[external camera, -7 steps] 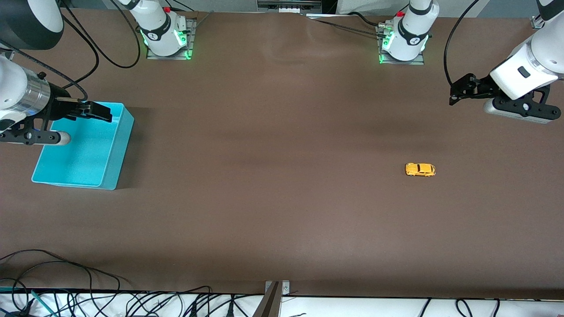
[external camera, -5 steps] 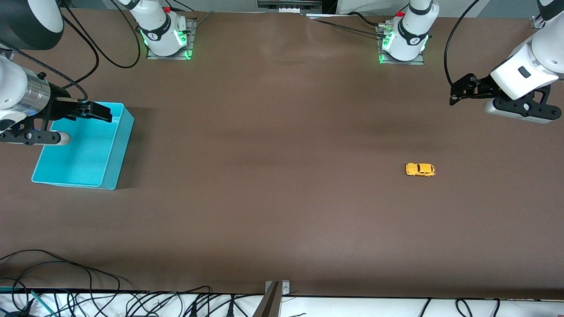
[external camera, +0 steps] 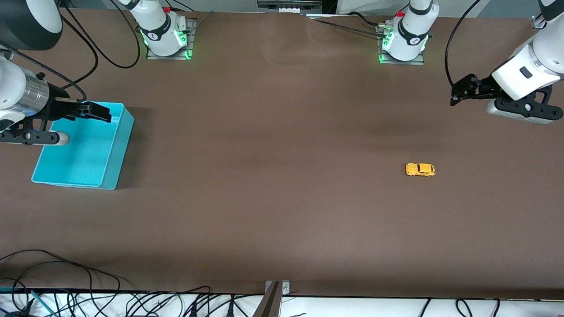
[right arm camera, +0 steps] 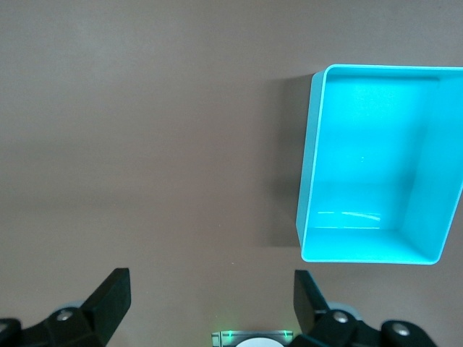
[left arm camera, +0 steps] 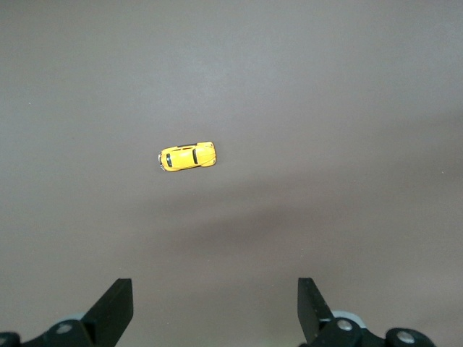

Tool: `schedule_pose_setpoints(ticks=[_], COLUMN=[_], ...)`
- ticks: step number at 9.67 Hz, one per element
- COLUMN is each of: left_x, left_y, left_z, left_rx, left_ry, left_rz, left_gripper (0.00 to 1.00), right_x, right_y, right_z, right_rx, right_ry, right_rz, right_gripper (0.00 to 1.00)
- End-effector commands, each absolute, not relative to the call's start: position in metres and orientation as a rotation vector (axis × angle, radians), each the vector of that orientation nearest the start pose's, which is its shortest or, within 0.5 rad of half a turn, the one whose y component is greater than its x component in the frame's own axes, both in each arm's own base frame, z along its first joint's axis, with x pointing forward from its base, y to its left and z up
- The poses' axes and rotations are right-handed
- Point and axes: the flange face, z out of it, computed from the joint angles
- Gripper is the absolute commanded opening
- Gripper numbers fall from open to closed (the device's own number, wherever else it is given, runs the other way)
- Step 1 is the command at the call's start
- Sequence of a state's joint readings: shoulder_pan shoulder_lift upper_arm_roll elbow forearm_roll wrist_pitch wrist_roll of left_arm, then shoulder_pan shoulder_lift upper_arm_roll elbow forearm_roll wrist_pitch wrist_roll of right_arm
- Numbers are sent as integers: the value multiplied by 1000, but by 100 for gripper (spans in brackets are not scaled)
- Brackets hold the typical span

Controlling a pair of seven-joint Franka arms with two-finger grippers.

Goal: Wind up and store yellow beetle car

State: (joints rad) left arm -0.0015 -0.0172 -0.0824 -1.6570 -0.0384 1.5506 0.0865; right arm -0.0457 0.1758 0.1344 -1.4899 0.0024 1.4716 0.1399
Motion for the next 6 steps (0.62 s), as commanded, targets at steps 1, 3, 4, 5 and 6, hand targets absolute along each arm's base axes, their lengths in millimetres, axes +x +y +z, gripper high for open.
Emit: schedule_pose_setpoints(ticks=[1, 3, 4, 5, 6], left_x=[545, 545, 544, 544, 544], left_y=[-51, -50, -51, -52, -52], left_z=[597, 597, 596, 596, 597], left_rx=[-3176, -3176, -3176, -3174, -3174], left_ry=[256, 256, 256, 261, 261], left_rz=[152, 154, 162, 162, 159], left_gripper=[100, 100, 100, 100, 100], right_x=[588, 588, 588, 588, 588], right_y=[43, 44, 44, 44, 44], right_z=[555, 556, 556, 556, 556], right_rx=[-3099, -3106, -3106, -3106, -3108], right_ry=[85, 83, 83, 83, 83], right_rz=[316, 313, 313, 316, 316], right_gripper=[100, 100, 100, 100, 100])
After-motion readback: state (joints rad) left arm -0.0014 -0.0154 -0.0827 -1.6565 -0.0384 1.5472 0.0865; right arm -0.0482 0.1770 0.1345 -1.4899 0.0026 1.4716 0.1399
